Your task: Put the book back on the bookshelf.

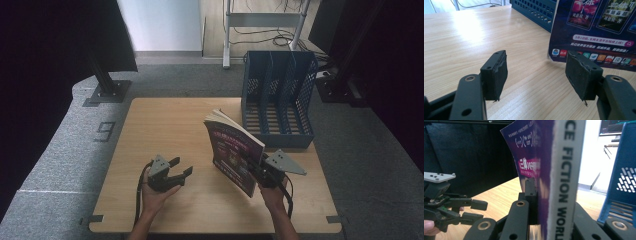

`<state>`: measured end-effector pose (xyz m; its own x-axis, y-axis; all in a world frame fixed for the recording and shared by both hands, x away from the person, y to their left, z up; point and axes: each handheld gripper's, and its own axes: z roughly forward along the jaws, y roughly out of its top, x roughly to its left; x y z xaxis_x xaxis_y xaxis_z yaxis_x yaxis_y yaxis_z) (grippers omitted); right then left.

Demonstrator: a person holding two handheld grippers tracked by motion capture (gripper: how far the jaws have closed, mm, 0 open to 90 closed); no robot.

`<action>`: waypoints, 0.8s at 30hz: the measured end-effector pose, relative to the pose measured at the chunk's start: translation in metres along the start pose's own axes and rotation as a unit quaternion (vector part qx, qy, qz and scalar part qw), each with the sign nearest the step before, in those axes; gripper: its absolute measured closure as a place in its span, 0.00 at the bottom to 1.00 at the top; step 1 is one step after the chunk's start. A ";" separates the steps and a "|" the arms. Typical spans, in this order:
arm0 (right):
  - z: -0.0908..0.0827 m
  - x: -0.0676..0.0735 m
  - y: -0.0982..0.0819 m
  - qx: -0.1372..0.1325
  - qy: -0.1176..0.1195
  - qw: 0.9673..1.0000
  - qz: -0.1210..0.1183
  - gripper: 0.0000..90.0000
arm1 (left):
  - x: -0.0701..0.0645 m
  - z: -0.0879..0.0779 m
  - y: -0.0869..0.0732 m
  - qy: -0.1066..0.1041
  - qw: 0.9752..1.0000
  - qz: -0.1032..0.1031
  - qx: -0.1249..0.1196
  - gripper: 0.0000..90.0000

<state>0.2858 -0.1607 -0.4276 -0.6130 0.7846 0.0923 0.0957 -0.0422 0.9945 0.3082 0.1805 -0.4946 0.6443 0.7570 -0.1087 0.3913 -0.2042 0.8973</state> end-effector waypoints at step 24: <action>-0.026 -0.018 0.016 -0.048 -0.033 0.998 0.014 0.91 | -0.005 0.003 -0.001 -0.003 1.000 0.010 0.009 0.38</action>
<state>0.2779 -0.1918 -0.4117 -0.5578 0.8213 0.1198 0.0347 -0.1211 0.9920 0.3067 0.1753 -0.4961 0.6562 0.7487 -0.0940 0.3907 -0.2306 0.8912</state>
